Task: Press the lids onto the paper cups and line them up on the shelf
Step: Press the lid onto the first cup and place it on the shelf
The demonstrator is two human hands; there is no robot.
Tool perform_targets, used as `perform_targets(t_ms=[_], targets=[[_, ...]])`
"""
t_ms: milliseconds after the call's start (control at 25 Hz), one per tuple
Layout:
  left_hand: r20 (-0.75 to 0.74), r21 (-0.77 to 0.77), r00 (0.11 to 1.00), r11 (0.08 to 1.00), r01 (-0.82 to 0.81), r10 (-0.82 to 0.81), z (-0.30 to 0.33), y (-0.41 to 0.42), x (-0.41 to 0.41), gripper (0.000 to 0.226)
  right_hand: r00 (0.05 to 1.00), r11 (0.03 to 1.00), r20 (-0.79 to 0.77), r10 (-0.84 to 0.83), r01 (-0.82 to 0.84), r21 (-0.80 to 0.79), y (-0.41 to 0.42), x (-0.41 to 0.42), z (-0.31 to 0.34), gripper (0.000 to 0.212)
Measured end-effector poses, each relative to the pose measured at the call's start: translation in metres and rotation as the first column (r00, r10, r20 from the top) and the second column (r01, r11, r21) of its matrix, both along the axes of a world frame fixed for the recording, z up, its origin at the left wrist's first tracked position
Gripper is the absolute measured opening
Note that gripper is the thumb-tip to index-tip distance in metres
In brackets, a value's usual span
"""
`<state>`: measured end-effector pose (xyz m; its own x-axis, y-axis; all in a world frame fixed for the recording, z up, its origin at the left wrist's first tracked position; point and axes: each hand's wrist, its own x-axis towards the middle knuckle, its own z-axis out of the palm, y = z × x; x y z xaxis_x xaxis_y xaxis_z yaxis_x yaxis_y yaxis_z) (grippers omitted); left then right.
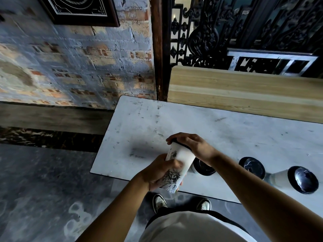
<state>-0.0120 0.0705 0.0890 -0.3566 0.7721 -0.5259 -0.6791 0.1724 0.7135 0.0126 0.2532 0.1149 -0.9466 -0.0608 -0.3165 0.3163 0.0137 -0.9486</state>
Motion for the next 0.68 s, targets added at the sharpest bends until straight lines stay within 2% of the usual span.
perform_targets(t_ms=[120,240,320,400,520,680], targets=[[-0.029,-0.024,1.0,1.0,-0.003,0.003,0.005,0.005,-0.001,0.035,0.997,0.997,0.016,-0.078,0.077,0.025,0.004,-0.001,0.001,0.037],[-0.034,-0.106,0.996,0.991,-0.086,0.083,0.016,0.018,-0.005,0.059,0.929,0.927,0.099,-0.357,0.366,-0.088,-0.001,-0.005,-0.001,0.045],[-0.014,-0.172,0.983,0.968,-0.183,0.184,0.021,0.022,-0.007,0.066,0.871,0.864,0.171,-0.461,0.484,-0.137,-0.008,-0.002,-0.004,0.049],[-0.005,-0.214,0.957,0.934,-0.285,0.29,0.02,0.02,-0.01,0.071,0.863,0.845,0.231,-0.449,0.494,-0.203,-0.017,0.007,-0.01,0.048],[-0.111,-0.308,0.908,0.855,-0.417,0.403,0.016,0.019,-0.01,0.067,0.885,0.836,0.287,-0.366,0.448,-0.317,-0.032,0.024,-0.018,0.052],[-0.196,-0.405,0.883,0.785,-0.468,0.426,0.019,0.024,-0.005,0.062,0.91,0.819,0.269,-0.315,0.404,-0.408,-0.043,0.042,-0.02,0.052]])
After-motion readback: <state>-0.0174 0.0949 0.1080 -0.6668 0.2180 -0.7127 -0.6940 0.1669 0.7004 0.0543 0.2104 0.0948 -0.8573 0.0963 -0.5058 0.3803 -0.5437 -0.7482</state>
